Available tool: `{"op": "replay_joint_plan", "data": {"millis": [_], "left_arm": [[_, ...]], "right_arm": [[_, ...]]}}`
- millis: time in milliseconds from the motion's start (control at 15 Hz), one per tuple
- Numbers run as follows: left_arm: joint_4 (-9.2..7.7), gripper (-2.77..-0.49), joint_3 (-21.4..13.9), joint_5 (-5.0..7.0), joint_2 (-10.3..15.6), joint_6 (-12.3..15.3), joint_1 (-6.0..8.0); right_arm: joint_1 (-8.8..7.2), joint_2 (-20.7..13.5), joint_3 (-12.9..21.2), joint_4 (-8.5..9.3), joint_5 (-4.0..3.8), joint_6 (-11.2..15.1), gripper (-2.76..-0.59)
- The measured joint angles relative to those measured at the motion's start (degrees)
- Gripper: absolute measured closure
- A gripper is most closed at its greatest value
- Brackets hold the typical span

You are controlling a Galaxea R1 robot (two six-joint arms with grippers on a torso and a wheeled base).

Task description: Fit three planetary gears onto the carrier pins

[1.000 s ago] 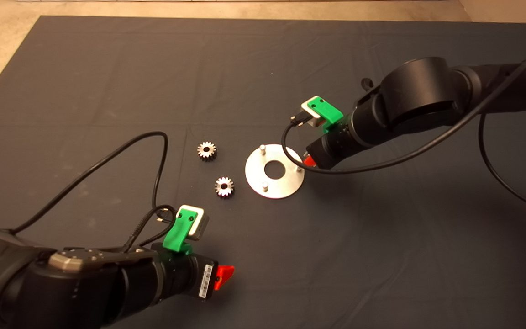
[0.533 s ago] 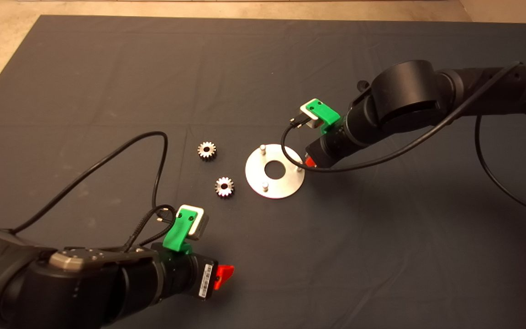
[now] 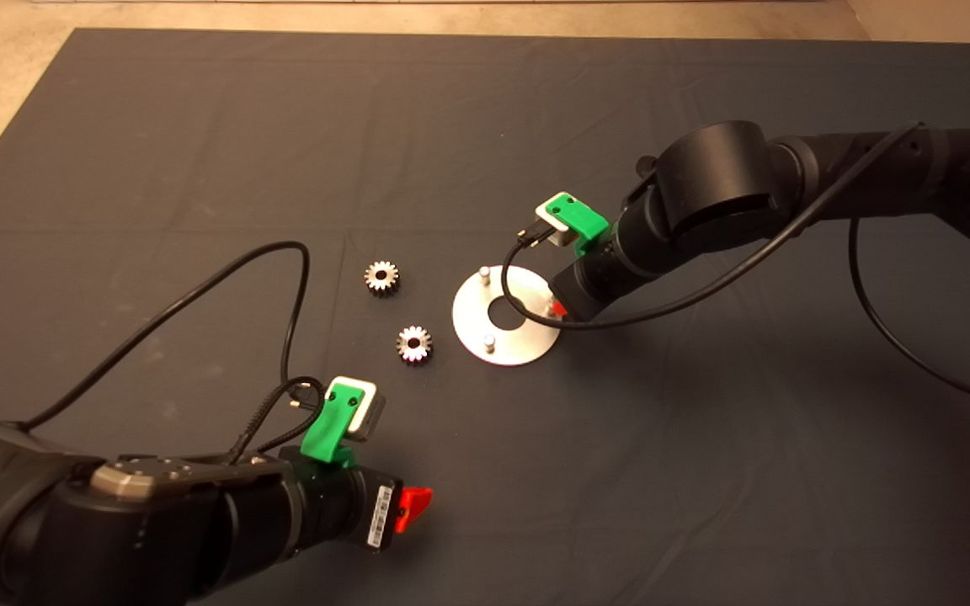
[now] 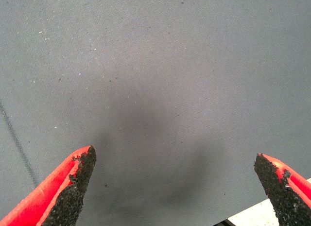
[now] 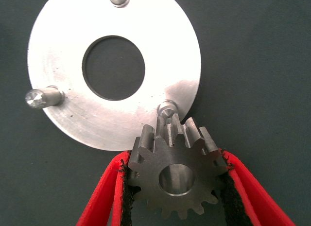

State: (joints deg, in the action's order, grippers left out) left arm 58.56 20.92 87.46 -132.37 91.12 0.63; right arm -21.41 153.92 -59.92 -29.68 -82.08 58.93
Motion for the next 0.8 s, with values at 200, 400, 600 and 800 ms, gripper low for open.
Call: {"op": "replay_joint_plan", "data": {"millis": [200, 400, 600, 800], "left_arm": [[0.01, -2.35, 0.0, 0.0, 0.0, 0.0, 0.0], [0.09, -2.35, 0.0, 0.0, 0.0, 0.0, 0.0], [0.2, -2.35, 0.0, 0.0, 0.0, 0.0, 0.0], [0.22, -2.35, 0.0, -0.01, 0.0, 0.0, 0.0]], "right_arm": [[0.14, 0.3, -1.2, -0.02, -0.26, -0.3, -0.99], [0.79, 0.9, -1.7, 0.0, -0.02, -0.9, -1.0], [1.46, 0.9, -2.5, 0.0, -0.22, -0.9, -0.99], [1.76, 1.5, -3.4, -0.02, -0.15, -1.2, -0.99]]}}
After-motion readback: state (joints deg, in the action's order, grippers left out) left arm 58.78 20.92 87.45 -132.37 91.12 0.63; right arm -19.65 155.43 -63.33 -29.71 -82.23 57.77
